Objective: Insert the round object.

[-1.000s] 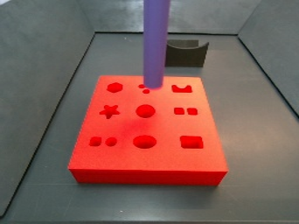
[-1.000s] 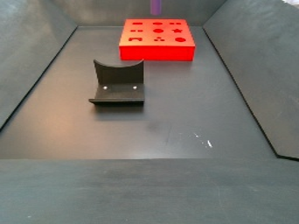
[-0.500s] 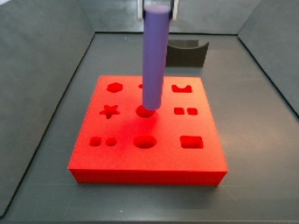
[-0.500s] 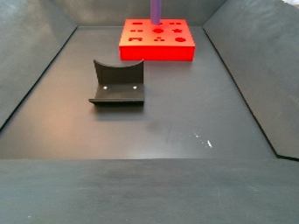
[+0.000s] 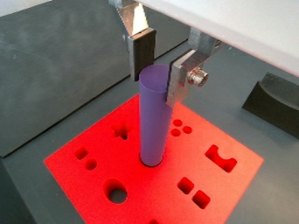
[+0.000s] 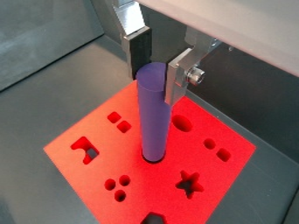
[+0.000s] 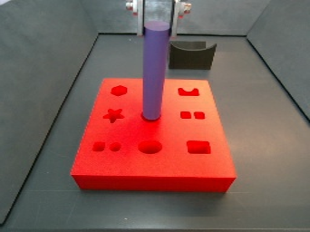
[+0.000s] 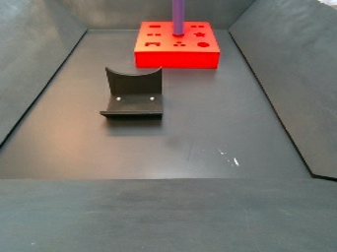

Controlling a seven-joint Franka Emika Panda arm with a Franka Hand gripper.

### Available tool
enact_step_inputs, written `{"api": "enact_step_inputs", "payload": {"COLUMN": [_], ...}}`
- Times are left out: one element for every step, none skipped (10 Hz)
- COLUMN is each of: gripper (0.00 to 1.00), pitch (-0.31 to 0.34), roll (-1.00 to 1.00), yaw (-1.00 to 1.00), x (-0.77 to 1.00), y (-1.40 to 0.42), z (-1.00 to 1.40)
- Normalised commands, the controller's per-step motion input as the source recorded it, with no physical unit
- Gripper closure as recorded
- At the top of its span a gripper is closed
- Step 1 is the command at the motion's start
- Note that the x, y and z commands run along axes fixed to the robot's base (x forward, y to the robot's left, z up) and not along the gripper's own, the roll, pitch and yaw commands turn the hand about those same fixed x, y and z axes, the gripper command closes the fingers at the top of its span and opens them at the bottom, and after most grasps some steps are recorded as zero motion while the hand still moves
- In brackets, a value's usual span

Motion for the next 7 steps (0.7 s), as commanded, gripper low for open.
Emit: {"api": "enact_step_inputs", "payload": {"gripper": [1.00, 1.00, 1.00, 1.00, 1.00, 1.00, 1.00], "pitch": [-0.013, -0.003, -0.004, 0.000, 0.000, 0.007, 0.000], "roll": [0.03, 0.03, 0.03, 0.02, 0.01, 0.00, 0.02], "yaw": [0.00, 0.00, 0.00, 0.00, 0.02, 0.05, 0.03], "x": [0.00, 0.07, 0.07, 0.15, 0.32, 0.40, 0.25], "y": [-0.02, -0.03, -0.01, -0.04, -0.09, -0.11, -0.08], "z": [-0.23, -0.23, -0.24, -0.24, -0.23, -0.19, -0.16]}}
